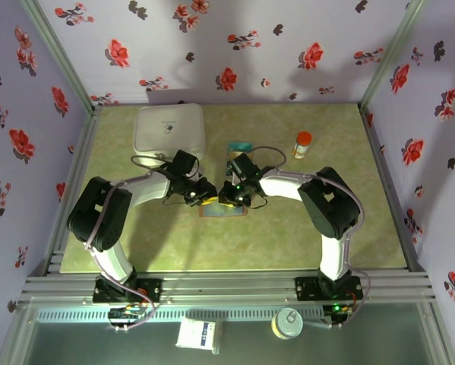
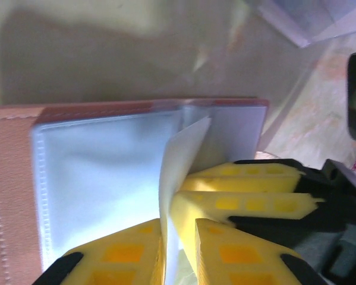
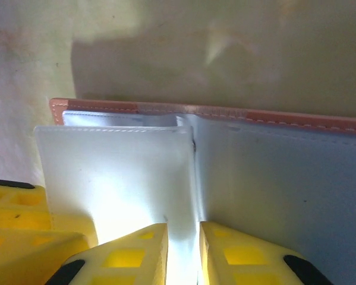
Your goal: Take the credit cards out of the card holder
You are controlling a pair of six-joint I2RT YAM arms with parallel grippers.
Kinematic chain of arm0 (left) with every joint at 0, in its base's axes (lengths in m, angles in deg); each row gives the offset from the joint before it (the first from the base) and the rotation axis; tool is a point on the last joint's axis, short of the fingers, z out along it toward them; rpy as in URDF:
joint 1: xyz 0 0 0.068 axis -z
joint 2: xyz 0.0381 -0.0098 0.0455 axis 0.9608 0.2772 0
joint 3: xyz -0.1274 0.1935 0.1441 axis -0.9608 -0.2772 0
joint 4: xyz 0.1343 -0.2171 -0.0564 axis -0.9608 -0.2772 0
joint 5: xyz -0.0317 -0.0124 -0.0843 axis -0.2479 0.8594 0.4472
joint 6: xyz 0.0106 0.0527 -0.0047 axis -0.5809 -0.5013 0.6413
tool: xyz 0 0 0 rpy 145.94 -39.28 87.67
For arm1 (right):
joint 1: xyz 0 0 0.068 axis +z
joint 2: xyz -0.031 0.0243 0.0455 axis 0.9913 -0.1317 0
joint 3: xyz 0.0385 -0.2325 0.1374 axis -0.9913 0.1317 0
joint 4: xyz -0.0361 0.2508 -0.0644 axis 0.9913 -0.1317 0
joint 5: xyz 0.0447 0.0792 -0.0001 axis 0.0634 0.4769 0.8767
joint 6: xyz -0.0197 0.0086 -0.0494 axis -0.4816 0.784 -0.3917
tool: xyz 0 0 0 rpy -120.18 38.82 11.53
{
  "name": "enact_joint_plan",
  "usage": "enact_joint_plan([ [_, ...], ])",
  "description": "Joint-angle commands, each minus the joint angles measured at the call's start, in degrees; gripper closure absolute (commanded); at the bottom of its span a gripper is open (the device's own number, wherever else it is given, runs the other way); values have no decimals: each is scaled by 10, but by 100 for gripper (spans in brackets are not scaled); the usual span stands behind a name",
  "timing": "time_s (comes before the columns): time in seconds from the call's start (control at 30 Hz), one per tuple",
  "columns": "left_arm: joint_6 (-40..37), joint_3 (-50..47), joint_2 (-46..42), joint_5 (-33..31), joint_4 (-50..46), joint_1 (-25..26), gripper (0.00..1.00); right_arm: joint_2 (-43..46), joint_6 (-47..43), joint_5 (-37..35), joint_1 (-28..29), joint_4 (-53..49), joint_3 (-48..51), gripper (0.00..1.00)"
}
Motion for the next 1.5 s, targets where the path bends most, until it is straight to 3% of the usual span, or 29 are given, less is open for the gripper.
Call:
enact_joint_plan([
  [0.0, -6, 30, -4, 9, -20, 5, 80, 45, -20, -9, -10, -28, -13, 76],
  [0.5, -37, 129, 55, -12, -106, 51, 81, 156, -31, -29, -87, -48, 53, 76],
  [1.03, -44, 192, 152, -10, -119, 81, 76, 170, -29, -26, -96, -36, 82, 75],
  [1.47, -62, 195, 118, -27, -123, 77, 72, 159, -18, -15, -95, -34, 64, 75],
])
